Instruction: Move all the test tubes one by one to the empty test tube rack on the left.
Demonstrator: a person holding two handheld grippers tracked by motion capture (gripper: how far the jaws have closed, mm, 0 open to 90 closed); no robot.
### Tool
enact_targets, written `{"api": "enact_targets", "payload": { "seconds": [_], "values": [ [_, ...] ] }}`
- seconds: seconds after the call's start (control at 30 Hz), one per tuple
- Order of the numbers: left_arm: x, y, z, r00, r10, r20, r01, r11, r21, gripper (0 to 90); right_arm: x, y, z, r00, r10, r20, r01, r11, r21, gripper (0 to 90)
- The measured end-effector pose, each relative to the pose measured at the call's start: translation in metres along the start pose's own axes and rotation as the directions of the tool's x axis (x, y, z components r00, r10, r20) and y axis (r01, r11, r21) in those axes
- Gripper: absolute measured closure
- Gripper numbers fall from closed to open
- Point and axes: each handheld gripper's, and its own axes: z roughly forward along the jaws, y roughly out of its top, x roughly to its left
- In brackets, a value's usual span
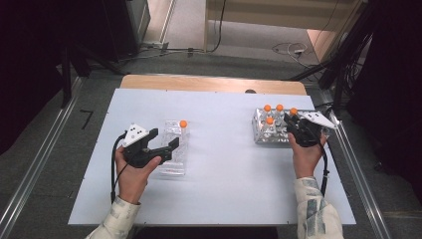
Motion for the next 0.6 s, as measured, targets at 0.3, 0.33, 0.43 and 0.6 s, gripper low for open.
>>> {"api": "enact_targets", "payload": {
  "seconds": [0.3,0.33,0.43,0.6],
  "values": [
    [0.0,0.0,0.0,1.0,0.001,0.001,-0.001,1.0,0.002,18.0,0.0,0.014,-0.016,1.0,0.005,-0.006,-0.006,0.998,-0.058,71.7],
    [0.0,0.0,0.0,1.0,0.001,0.002,-0.001,1.0,0.002,18.0,0.0,0.015,-0.019,0.9999,0.008,-0.008,-0.009,0.998,-0.061,71.7],
    [0.0,0.0,0.0,1.0,0.001,0.0,-0.001,1.0,0.003,18.0,0.001,0.02,-0.026,0.9998,0.014,-0.015,-0.016,0.997,-0.078,71.7],
    [-0.001,0.0,-0.001,1.0,0.005,0.003,-0.005,1.0,0.005,18.0,0.005,0.025,-0.038,0.9998,0.0,-0.021,-0.001,0.996,-0.086,71.8]
  ]
}}
